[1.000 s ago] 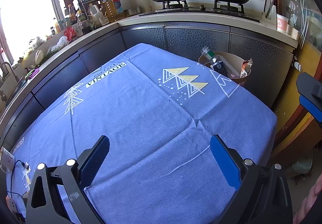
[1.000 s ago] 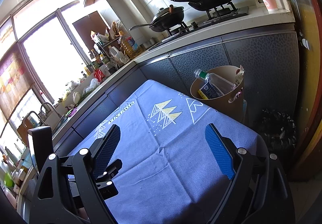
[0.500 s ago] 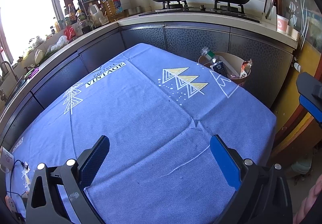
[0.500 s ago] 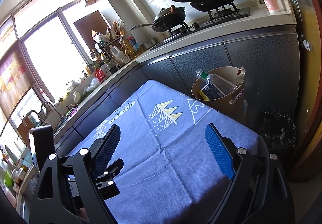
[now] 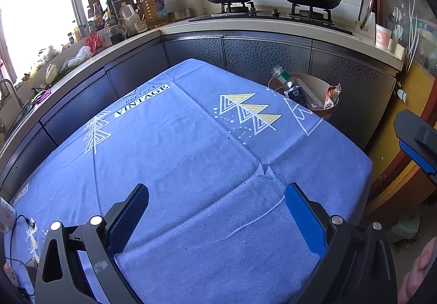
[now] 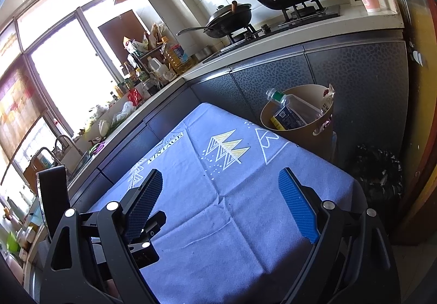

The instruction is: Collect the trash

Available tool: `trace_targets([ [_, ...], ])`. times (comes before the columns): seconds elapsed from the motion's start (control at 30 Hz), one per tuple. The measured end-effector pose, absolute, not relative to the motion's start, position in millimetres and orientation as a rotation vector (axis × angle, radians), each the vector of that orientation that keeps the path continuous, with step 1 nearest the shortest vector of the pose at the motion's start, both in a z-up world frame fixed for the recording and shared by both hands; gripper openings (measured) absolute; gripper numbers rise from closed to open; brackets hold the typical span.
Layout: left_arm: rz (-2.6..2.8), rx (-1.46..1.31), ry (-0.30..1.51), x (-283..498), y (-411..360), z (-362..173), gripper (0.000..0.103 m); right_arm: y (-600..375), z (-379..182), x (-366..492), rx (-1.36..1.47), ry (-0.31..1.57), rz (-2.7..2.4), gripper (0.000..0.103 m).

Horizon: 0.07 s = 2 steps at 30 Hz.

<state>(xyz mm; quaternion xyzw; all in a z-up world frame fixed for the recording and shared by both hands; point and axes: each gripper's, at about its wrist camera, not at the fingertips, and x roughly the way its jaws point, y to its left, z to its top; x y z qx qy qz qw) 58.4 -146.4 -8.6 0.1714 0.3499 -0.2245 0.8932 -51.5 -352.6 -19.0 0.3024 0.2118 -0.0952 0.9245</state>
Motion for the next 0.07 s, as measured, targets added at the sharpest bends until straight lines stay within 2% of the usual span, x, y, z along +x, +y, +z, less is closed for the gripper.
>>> trace_targets([
  [0.07, -0.466, 0.354, 0.730, 59.6, -146.3, -8.4, 0.099, -352.8, -19.1, -51.3, 0.621, 0.434, -0.195, 0.086],
])
